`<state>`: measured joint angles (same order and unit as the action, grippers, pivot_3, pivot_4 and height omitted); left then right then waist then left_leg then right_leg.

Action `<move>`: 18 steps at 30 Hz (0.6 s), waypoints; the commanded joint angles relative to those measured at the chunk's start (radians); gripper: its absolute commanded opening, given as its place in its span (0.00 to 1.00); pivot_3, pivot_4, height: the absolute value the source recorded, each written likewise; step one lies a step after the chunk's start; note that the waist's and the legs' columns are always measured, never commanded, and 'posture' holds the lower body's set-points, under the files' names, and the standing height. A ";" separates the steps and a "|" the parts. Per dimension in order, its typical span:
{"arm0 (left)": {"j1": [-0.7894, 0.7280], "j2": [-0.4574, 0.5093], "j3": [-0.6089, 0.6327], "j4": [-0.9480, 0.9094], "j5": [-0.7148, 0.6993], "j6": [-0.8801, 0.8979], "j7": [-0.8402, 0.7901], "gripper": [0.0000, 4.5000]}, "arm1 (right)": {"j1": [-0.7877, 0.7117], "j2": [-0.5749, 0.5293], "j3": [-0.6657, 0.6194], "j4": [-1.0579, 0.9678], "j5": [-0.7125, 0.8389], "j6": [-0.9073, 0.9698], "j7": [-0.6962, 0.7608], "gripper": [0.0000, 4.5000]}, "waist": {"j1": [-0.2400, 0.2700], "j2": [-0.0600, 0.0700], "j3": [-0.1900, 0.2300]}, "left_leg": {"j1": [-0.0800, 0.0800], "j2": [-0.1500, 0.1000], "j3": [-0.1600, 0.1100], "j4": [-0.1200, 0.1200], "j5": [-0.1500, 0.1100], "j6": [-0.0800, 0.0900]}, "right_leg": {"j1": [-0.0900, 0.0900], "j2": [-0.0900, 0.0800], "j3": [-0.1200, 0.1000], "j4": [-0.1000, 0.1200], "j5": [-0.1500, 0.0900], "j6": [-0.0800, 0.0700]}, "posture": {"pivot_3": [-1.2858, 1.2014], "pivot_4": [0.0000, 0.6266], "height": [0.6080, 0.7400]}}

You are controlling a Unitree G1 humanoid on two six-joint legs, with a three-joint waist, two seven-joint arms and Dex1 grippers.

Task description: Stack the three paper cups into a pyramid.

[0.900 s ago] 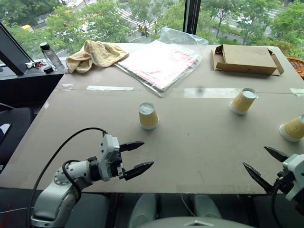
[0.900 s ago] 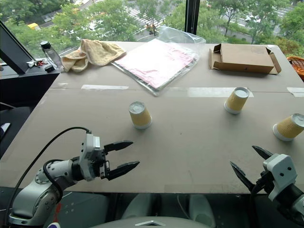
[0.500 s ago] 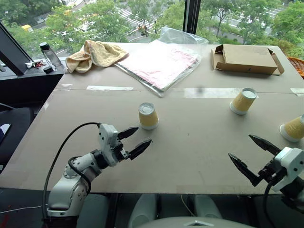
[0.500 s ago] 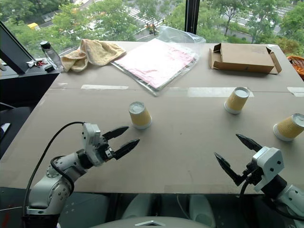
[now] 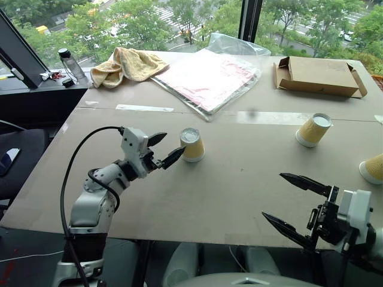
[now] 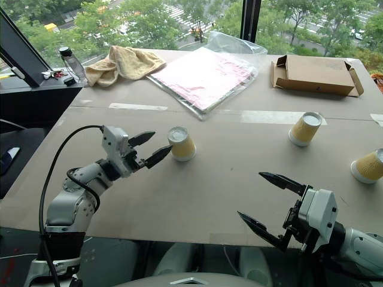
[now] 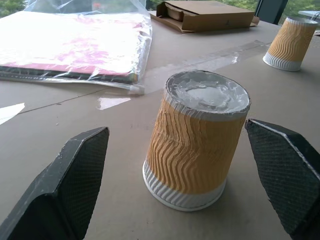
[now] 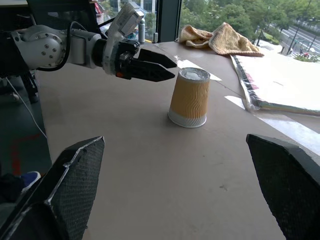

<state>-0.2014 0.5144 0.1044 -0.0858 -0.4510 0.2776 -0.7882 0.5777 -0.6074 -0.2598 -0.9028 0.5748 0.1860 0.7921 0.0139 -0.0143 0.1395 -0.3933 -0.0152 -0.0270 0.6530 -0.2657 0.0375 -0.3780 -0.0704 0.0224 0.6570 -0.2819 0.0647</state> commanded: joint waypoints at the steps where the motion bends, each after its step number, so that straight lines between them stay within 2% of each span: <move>1: -0.067 -0.015 -0.043 0.044 0.027 -0.043 -0.043 1.00 | 0.014 0.023 -0.015 -0.044 -0.029 -0.025 -0.043 1.00 | 0.000 0.000 0.000 | 0.000 0.000 0.000 0.000 0.000 0.000 | 0.000 0.000 0.000 0.000 0.000 0.000 | 0.52 0.24 1.00; 6: -0.122 -0.035 -0.090 0.108 0.051 -0.057 -0.082 1.00 | 0.039 0.050 -0.011 -0.053 -0.069 -0.034 -0.075 1.00 | -0.002 0.000 0.000 | 0.000 -0.001 0.000 0.000 0.000 0.000 | 0.000 0.001 -0.004 0.000 0.000 0.000 | 0.52 0.24 1.00; 7: -0.136 -0.040 -0.098 0.128 0.059 -0.059 -0.085 0.91 | 0.048 0.055 -0.015 -0.053 -0.074 -0.039 -0.078 1.00 | -0.003 0.000 0.000 | 0.000 -0.001 0.000 0.000 0.000 0.000 | 0.000 0.001 -0.004 0.000 0.000 0.000 | 0.52 0.24 1.00; 9: -0.155 -0.041 -0.111 0.158 0.073 -0.062 -0.096 0.80 | 0.064 0.063 -0.019 -0.056 -0.082 -0.046 -0.085 1.00 | -0.001 0.000 0.000 | 0.000 -0.001 -0.001 0.000 0.000 0.000 | 0.000 0.002 -0.005 0.000 0.000 0.000 | 0.52 0.24 1.00; 12: -0.167 -0.046 -0.118 0.178 0.080 -0.080 -0.118 0.51 | 0.075 0.075 -0.018 -0.063 -0.094 -0.050 -0.099 1.00 | -0.001 0.000 0.000 | 0.000 -0.001 -0.001 0.001 0.000 0.000 | 0.000 0.004 -0.005 0.001 0.000 0.000 | 0.52 0.24 1.00; 13: -0.171 -0.049 -0.118 0.180 0.079 -0.082 -0.123 0.47 | 0.078 0.078 -0.017 -0.065 -0.098 -0.052 -0.103 1.00 | -0.001 0.000 0.000 | 0.000 -0.001 -0.001 0.001 0.000 0.000 | 0.000 0.004 -0.005 0.001 0.000 0.000 | 0.52 0.24 1.00; 18: -0.205 -0.076 -0.136 0.158 0.038 -0.061 -0.191 0.47 | 0.111 0.102 -0.018 -0.069 -0.122 -0.066 -0.127 1.00 | 0.001 0.000 0.000 | 0.000 -0.001 -0.001 0.001 0.000 0.000 | 0.000 0.004 -0.005 0.001 0.000 0.000 | 0.52 0.24 1.00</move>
<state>-0.3776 0.4416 -0.0213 0.1053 -0.3851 0.2176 -0.9506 0.6811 -0.5126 -0.2606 -0.9356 0.4593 0.1459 0.6782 0.0152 -0.0145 0.1397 -0.3939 -0.0162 -0.0287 0.6539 -0.2655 0.0374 -0.3778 -0.0662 0.0170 0.6577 -0.2819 0.0649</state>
